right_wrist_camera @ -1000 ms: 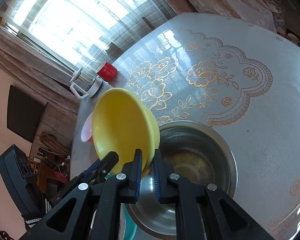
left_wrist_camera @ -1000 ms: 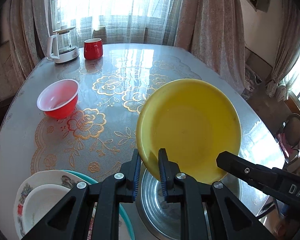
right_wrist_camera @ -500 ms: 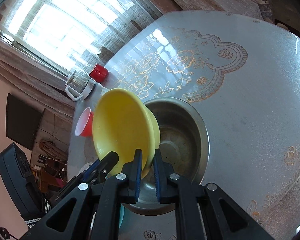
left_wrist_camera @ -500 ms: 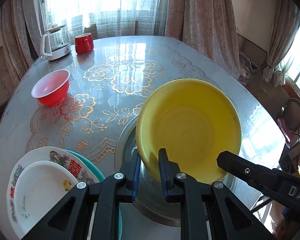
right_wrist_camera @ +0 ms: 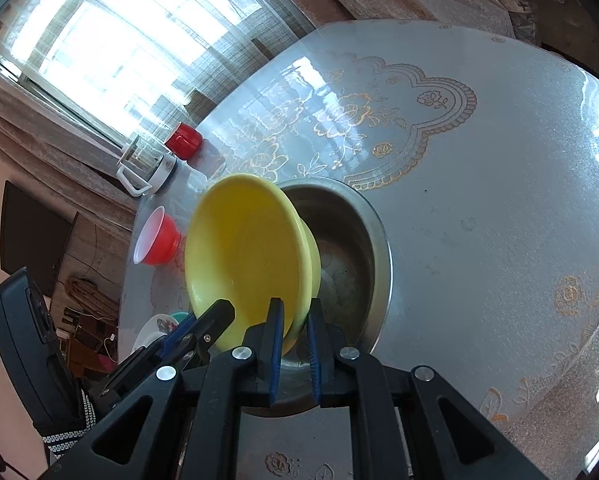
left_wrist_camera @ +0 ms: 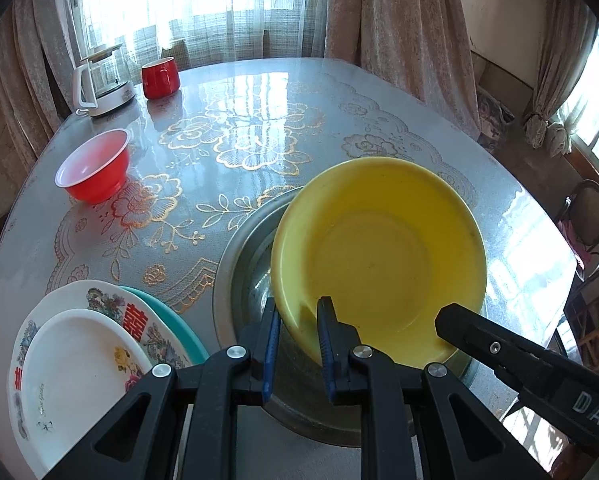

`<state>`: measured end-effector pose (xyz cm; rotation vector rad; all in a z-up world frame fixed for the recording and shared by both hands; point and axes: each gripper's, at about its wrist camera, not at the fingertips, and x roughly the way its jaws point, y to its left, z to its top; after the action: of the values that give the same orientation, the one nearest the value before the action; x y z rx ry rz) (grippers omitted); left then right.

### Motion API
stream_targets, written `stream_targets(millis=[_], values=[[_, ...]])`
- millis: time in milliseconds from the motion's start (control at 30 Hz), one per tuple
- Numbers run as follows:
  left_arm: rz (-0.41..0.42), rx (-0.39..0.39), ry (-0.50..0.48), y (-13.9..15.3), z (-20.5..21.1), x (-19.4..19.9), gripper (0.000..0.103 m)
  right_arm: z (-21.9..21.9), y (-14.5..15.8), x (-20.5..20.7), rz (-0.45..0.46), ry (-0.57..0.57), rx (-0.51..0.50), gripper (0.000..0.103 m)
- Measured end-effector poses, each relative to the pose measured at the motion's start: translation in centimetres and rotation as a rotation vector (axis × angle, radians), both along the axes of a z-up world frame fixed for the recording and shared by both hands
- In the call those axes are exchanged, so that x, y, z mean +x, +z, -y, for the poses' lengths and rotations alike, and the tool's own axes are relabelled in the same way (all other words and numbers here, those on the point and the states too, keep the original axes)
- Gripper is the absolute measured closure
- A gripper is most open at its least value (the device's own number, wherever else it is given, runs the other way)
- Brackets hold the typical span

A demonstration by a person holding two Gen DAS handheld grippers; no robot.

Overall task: Organize plates and bowls
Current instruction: 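Lower the yellow bowl into the steel bowl and open both grippers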

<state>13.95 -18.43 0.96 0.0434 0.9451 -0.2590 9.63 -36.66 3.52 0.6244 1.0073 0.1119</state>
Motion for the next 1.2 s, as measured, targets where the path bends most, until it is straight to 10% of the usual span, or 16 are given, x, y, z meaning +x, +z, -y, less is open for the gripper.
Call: stream_targets(millis=[833,1200], values=[[-0.044,0.017,-0.011,-1.4,0.5,0.5,0.083,0.0,-0.5,0.0,-0.034,-0.006,-0.074,0.09],[-0.061,-0.054,-0.018,-0.5,-0.6,0.7,0.071,-0.4,0.5,0.4,-0.007,-0.035,-0.159,0.074]])
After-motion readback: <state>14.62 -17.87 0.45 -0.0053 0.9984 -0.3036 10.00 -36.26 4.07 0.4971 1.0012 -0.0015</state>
